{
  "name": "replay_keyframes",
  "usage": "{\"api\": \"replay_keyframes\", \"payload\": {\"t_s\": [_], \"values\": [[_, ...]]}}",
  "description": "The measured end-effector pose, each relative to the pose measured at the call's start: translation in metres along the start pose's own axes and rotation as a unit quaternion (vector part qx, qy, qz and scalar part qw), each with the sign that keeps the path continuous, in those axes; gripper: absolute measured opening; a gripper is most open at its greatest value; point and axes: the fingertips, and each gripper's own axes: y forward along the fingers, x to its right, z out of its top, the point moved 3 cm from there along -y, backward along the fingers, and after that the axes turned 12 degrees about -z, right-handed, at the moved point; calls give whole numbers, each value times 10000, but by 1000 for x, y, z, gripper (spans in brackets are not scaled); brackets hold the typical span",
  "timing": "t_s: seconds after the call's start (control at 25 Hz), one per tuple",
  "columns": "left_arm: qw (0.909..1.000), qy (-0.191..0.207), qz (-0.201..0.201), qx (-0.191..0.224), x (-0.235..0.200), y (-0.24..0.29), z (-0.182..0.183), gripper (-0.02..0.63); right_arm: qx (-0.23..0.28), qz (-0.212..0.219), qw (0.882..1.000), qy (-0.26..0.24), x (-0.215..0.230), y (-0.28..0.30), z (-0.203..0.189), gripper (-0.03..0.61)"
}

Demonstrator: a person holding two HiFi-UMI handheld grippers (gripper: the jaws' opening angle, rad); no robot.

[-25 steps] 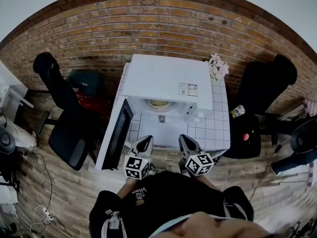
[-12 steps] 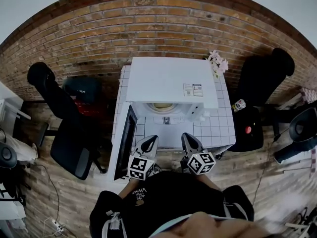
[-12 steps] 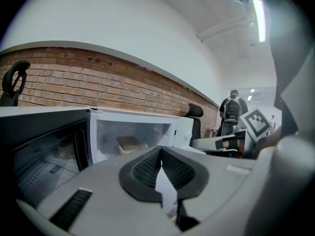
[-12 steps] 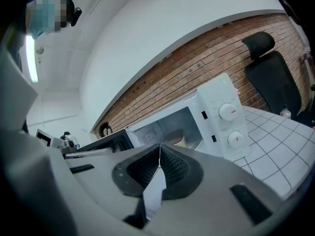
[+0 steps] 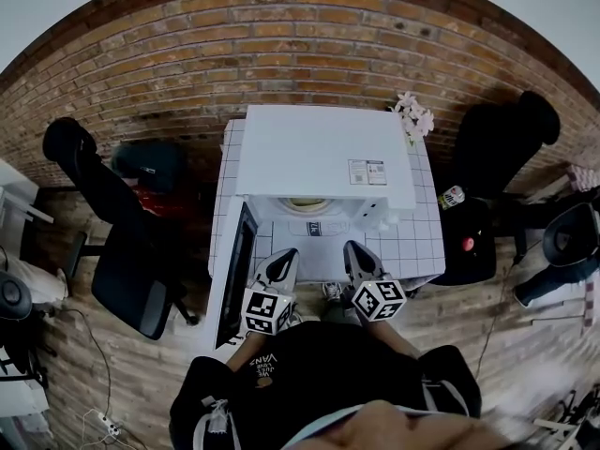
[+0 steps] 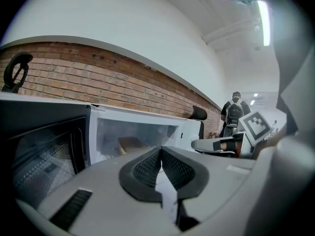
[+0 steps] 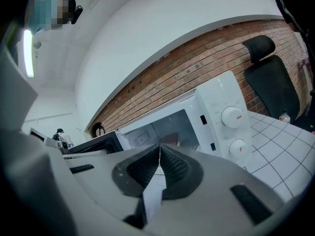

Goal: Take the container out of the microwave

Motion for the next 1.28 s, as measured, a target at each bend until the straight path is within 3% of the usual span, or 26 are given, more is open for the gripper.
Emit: {"api": "replay_keyframes", "payload": {"t_s": [0.72, 1.28], "values": [[9995, -48, 299, 90, -32, 47, 10, 12, -216, 181, 9996, -5, 11, 53, 3, 6], [9972, -477, 572, 117, -64, 66, 4, 12, -393, 161, 9991, 51, 14, 88, -3, 6]]}}
